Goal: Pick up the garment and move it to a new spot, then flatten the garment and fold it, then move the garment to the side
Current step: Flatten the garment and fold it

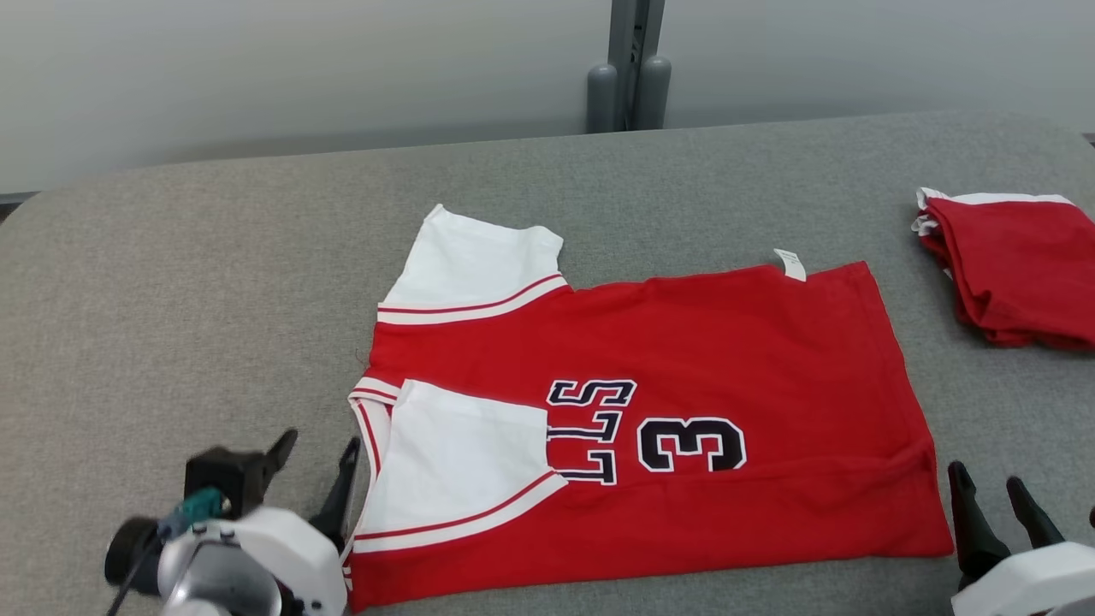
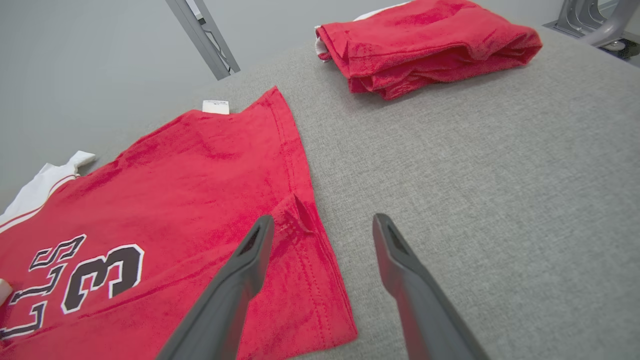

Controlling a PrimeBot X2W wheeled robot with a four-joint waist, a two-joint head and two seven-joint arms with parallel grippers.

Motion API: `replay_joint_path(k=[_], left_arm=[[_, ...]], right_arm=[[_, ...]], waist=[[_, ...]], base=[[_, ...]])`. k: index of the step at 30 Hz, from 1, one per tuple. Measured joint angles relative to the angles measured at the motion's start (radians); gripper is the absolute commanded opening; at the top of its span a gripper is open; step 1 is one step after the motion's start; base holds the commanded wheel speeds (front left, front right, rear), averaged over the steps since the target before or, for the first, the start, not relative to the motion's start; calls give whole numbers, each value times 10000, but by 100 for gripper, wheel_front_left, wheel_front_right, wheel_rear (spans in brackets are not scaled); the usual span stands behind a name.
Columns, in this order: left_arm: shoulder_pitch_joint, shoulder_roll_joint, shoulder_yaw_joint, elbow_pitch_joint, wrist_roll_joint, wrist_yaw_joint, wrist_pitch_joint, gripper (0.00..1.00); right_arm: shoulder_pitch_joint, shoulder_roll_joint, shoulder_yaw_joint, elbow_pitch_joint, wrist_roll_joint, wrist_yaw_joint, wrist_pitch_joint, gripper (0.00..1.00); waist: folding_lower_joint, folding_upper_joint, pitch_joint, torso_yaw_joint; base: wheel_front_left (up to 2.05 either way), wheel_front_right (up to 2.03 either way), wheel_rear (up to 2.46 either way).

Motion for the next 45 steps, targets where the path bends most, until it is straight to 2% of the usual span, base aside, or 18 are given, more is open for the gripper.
replay_joint_path(k=[6,10,13,24,28,35,36,37,38,39,40,41,45], left_arm=[[-1978,211,-96,650,-2,-570,359,100],[-3647,211,-219,1634,46,-903,568,100],[-4855,196,-276,2592,167,-982,616,100],[-8369,176,-533,5948,656,-976,1231,100],[-9416,199,-677,7127,867,-796,1557,100],[-10243,397,-934,8333,1135,-731,1615,100],[-10346,410,-963,8491,1145,-734,1651,89],[-10428,408,-991,8629,1145,-775,1666,73],[-10492,393,-1022,8748,1145,-811,1670,39],[-10530,368,-1068,8868,1145,-888,1695,25],[-10566,339,-1114,8968,1143,-945,1728,6],[-10601,307,-1164,9062,1143,-1043,1737,0],[-10671,161,-1271,9377,1114,-1185,1546,0]], right_arm=[[-671,-84,439,-345,-209,0,65,100],[-1358,-190,825,-518,-224,0,96,100],[-1896,-284,1189,-491,-224,0,96,100],[-3374,-543,2290,-196,0,0,-94,100],[-3767,-652,2573,-148,153,0,-213,100],[-4041,-761,2865,-10,267,0,-318,100],[-4055,-769,2895,4,280,0,-343,100],[-4063,-784,2917,12,303,0,-362,100],[-4072,-805,2930,21,318,0,-389,100],[-4080,-826,2938,33,339,0,-391,100],[-4099,-846,2949,46,341,0,-393,100],[-4130,-880,2959,54,341,0,-403,100],[-4294,-1080,3074,84,290,0,-405,100]], waist=[[0,0,320,-266],[0,0,770,-520],[0,0,1206,-731],[0,0,2823,-1667],[0,0,3352,-2083],[0,0,3637,-2472],[0,0,3641,-2500],[0,0,3640,-2521],[0,0,3632,-2533],[0,0,3619,-2538],[0,0,3602,-2538],[0,0,3584,-2534],[0,0,3481,-2475]], base=[[0,0,0],[0,0,0],[0,0,0],[0,0,0],[0,0,0],[0,0,0],[0,0,0],[0,0,0],[0,0,0],[0,0,0],[0,0,0],[0,0,0],[0,0,0]])
